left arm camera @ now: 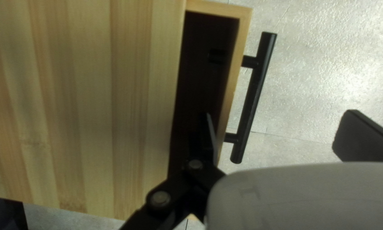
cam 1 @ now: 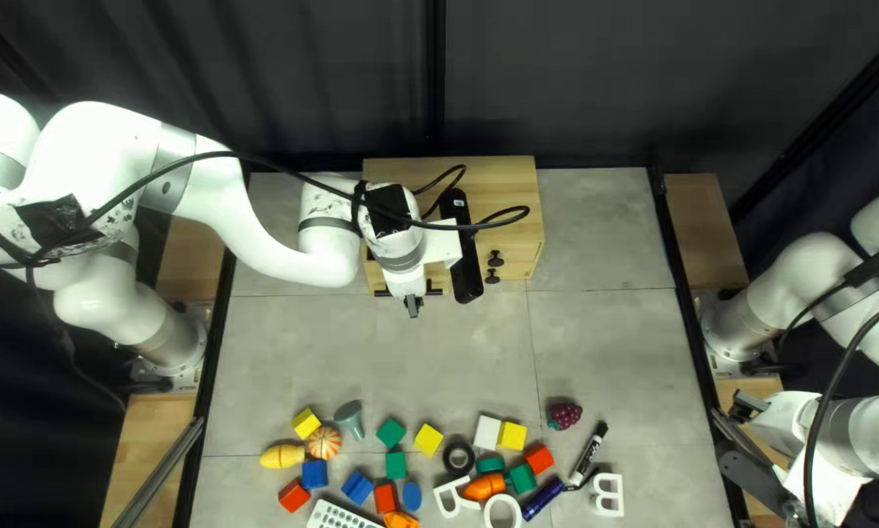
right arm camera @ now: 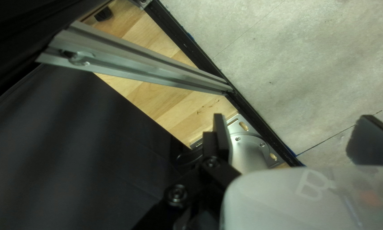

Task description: Open drawers and place objects into drawer and close

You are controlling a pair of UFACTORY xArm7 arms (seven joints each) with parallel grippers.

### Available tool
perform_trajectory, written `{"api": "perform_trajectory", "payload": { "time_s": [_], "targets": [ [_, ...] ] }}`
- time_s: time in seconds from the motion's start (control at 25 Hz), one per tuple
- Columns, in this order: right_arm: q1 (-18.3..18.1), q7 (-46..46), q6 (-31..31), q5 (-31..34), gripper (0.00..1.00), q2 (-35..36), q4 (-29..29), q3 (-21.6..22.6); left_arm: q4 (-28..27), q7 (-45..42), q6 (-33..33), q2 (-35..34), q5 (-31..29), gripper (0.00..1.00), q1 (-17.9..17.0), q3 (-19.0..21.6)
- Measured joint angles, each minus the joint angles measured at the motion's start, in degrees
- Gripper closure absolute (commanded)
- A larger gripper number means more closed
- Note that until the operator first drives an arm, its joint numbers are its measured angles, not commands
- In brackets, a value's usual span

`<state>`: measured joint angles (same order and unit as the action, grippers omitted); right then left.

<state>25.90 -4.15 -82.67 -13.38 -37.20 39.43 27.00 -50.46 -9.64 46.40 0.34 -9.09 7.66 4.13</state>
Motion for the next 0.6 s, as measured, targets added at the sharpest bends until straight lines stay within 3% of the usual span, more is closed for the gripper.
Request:
{"api": "perform_trajectory", "payload": {
  "time_s": [0.6],
  "targets": [
    [0.0,0.0,0.0,0.0,0.0,0.0,0.0,0.0,-0.5,4.1,-0.1,1.1,3.1,0.0,0.7,-0.5]
  ]
}}
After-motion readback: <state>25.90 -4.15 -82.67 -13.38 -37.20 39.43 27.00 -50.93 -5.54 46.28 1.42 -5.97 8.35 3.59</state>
